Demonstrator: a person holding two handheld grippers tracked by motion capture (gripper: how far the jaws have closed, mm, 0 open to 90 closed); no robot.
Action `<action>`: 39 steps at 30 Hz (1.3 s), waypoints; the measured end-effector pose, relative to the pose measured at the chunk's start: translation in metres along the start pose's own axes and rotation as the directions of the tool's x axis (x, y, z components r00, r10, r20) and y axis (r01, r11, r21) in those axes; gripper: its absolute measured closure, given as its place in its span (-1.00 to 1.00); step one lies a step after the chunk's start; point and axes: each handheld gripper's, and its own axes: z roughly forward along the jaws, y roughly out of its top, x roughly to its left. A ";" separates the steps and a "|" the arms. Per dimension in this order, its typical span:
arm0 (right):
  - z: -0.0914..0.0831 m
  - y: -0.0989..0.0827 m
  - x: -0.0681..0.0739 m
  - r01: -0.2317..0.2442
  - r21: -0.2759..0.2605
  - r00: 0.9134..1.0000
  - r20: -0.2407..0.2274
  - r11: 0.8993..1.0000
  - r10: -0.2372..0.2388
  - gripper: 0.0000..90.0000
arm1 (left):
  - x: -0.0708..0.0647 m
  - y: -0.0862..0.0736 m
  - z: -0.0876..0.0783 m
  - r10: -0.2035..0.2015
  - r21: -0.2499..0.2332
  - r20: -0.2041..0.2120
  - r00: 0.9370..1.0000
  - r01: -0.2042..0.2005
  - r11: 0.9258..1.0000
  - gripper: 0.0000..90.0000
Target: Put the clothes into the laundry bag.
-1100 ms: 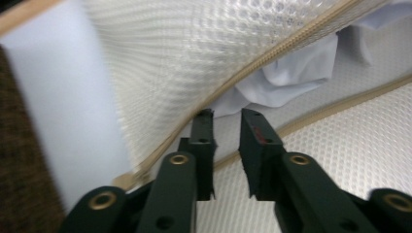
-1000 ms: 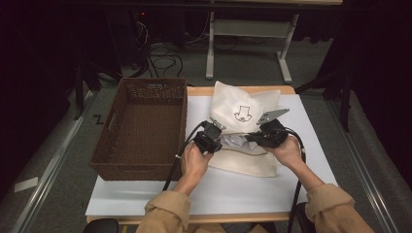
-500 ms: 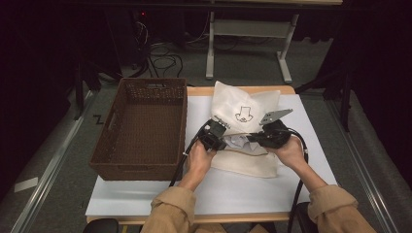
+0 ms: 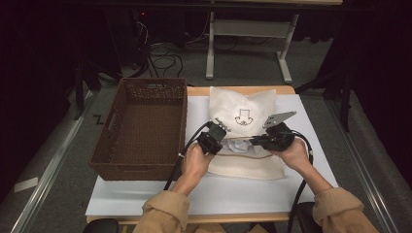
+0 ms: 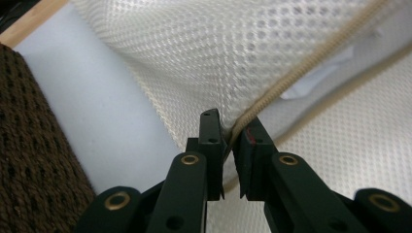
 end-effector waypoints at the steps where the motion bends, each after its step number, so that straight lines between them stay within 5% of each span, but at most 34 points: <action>1: 0.001 -0.001 0.001 0.002 -0.002 1.000 0.000 1.000 -0.002 0.92 | -0.001 -0.002 -0.001 0.009 0.004 0.005 1.000 -0.009 1.000 0.82; 19: 0.020 -0.014 0.008 0.044 0.142 0.999 -0.018 0.989 -0.042 0.85 | -0.013 -0.024 0.011 0.051 0.104 0.077 0.996 -0.059 0.993 0.87; 34: 0.037 -0.024 0.013 0.052 0.207 0.999 -0.010 0.977 -0.051 0.88 | -0.012 -0.032 0.021 -0.019 0.124 0.108 0.994 0.005 0.992 0.70; 38: 0.038 -0.026 0.012 0.051 0.197 0.999 -0.021 0.979 -0.048 0.89 | -0.010 -0.033 0.016 -0.048 0.093 0.145 0.988 0.034 0.995 0.56; 39: 0.038 -0.026 0.012 0.041 0.203 0.999 -0.018 0.978 -0.038 0.89 | -0.009 -0.033 0.014 -0.062 0.074 0.181 0.982 0.050 0.996 0.50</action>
